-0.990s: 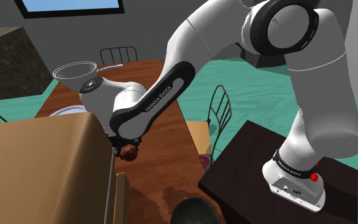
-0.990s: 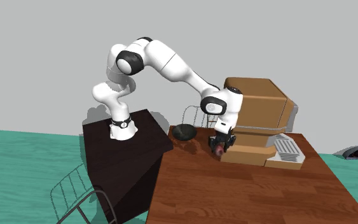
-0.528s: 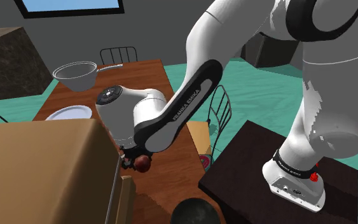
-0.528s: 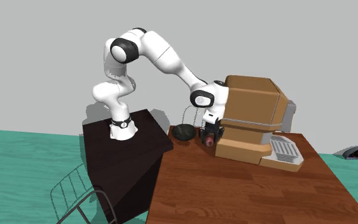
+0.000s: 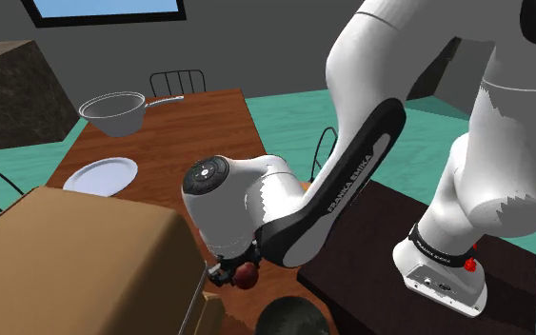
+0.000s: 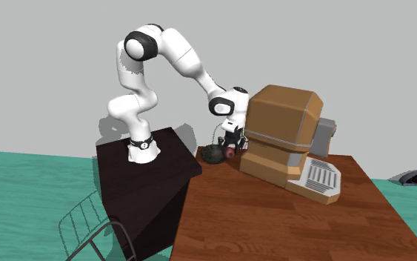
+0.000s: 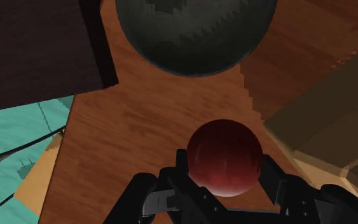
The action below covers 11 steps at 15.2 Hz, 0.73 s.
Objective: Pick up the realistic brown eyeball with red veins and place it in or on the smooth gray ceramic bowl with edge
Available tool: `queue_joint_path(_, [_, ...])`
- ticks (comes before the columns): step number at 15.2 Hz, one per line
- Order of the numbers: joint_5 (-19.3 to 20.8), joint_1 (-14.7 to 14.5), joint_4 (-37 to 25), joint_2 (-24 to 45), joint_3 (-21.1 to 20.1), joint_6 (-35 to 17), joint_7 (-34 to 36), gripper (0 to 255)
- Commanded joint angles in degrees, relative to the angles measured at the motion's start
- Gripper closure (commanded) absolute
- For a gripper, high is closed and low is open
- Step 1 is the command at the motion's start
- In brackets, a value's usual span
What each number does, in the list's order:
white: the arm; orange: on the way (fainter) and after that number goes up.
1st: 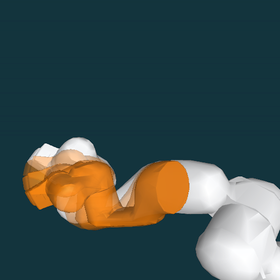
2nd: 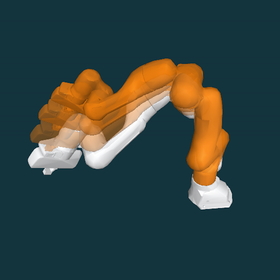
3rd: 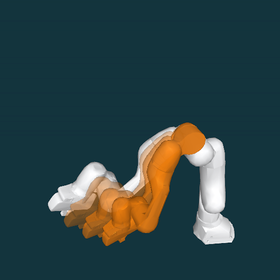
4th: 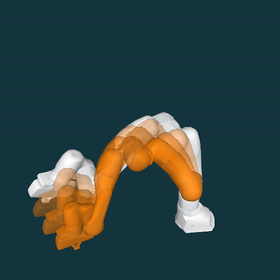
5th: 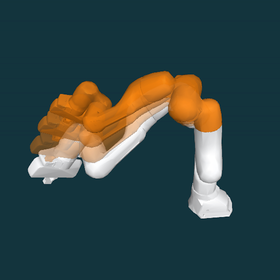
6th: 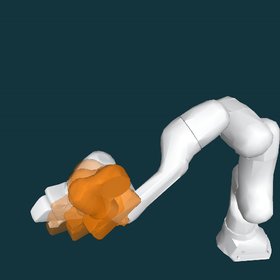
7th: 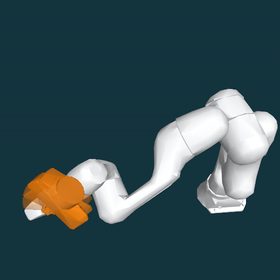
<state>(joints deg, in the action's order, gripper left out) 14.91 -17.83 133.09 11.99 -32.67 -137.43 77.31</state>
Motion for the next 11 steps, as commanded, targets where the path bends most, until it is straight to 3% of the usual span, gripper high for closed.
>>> queue_joint_path(1, [-2.0,-1.3,3.7,-2.8,-2.3,-1.4,1.1,255])
queue_joint_path(10, [-13.1,-6.9,15.1,-13.4,-9.6,-4.4,5.5,255])
queue_joint_path(11, [-11.9,-6.9,15.2,-12.4,-9.5,-5.2,6.4,255])
